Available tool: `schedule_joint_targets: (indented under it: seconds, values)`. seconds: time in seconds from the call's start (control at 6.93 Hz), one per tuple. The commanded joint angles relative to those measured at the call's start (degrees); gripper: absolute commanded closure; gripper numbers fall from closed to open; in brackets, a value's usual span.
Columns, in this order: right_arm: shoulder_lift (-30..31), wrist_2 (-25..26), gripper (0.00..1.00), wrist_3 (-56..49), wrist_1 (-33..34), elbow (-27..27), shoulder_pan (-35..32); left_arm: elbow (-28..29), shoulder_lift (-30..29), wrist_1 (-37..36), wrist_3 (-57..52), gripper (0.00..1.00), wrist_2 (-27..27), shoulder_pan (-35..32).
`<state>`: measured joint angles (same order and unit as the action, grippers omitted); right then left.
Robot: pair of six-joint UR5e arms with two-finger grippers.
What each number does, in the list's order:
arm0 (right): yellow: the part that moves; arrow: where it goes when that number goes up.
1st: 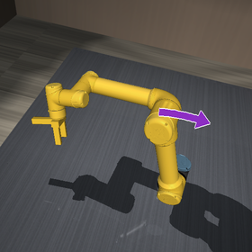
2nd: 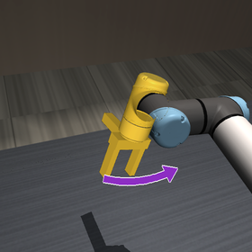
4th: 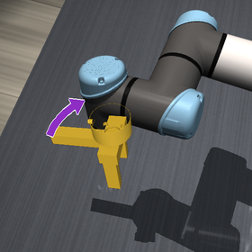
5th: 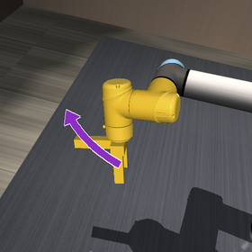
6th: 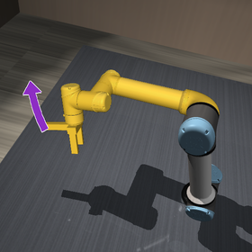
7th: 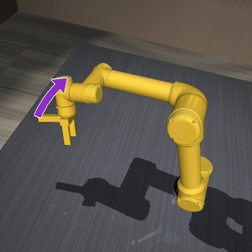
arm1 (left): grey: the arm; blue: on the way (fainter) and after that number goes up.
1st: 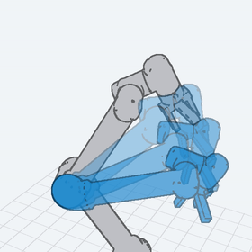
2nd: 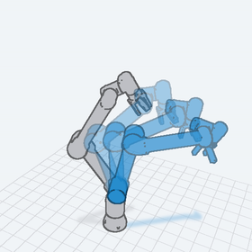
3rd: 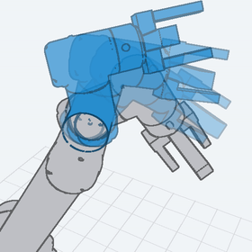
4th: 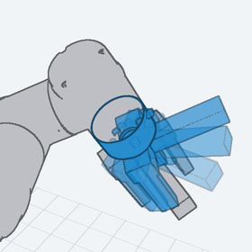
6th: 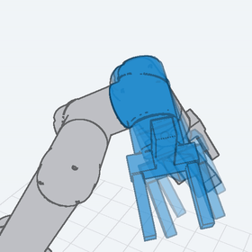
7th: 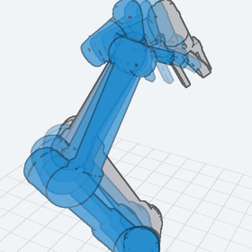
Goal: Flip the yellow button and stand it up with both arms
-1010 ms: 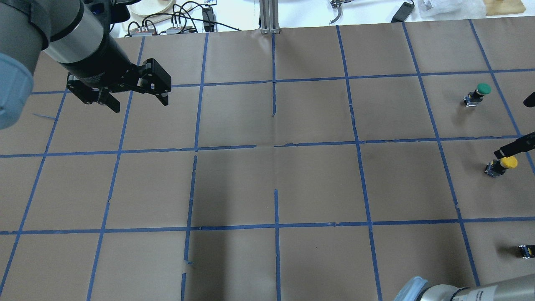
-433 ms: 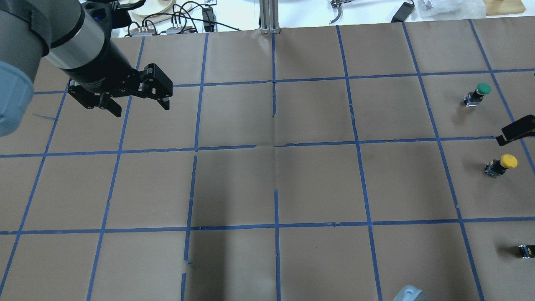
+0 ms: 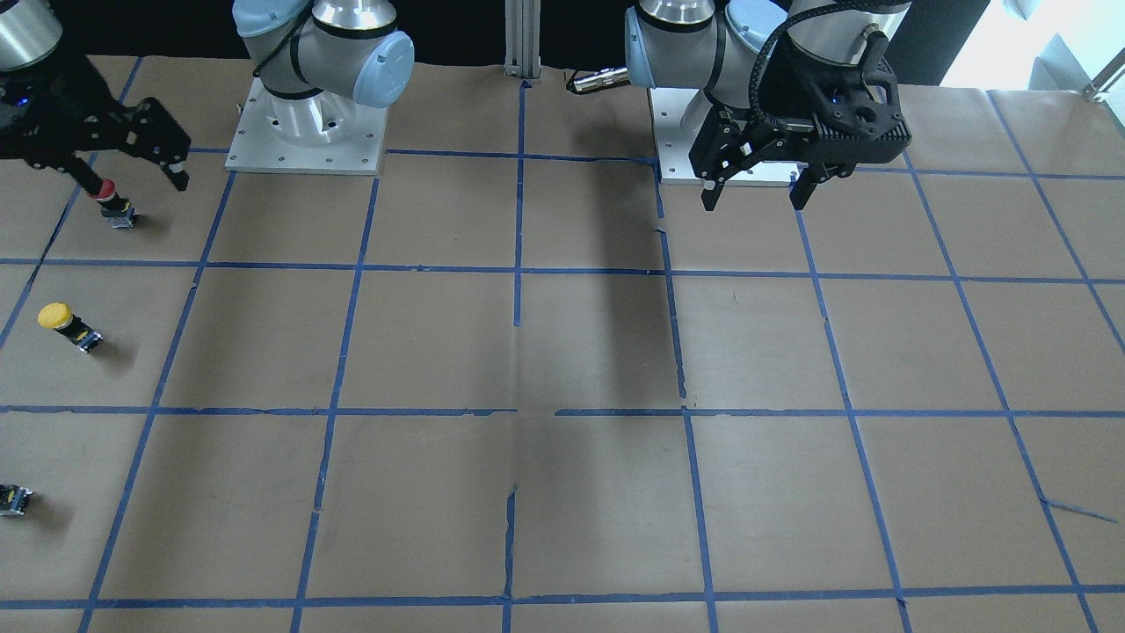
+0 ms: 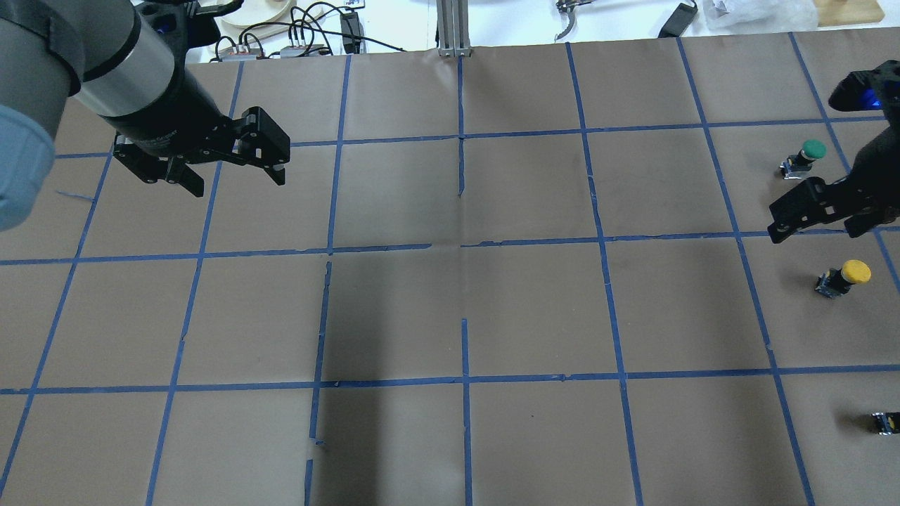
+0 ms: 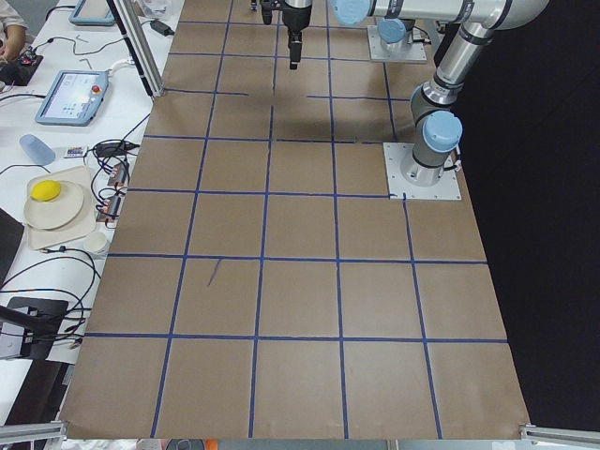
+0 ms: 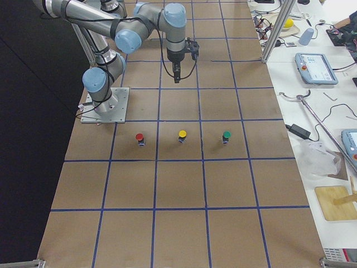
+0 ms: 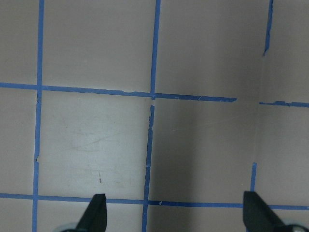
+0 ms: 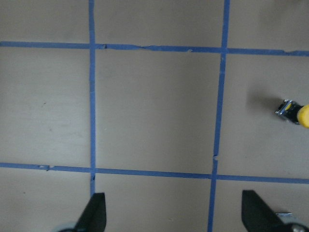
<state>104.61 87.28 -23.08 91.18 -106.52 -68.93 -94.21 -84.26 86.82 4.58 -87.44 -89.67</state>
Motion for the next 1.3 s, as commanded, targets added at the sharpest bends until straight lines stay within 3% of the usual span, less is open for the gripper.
schedule_joint_targets:
  seconds: [0.0, 0.43, 0.72, 1.15]
  values:
    - [1.2, 1.3, 0.0, 12.4, -10.1, 7.8, -8.7, 0.1, 0.1, 0.0, 0.0, 0.0, 0.1, 0.5]
    - [-0.3, 1.8, 0.0, 16.2, -10.8, 8.9, -11.8, 0.1, 0.1, 0.0, 0.0, 0.0, 0.1, 0.5]
    - [-2.4, 2.5, 0.0, 24.3, -8.9, 9.0, -18.2, 0.0, 0.1, 0.0, 0.0, 0.0, 0.1, 0.3]
    - [-3.0, 1.8, 0.0, 23.8, -6.4, 7.9, -19.6, 0.1, 0.1, 0.0, -0.1, 0.0, 0.0, 0.4]
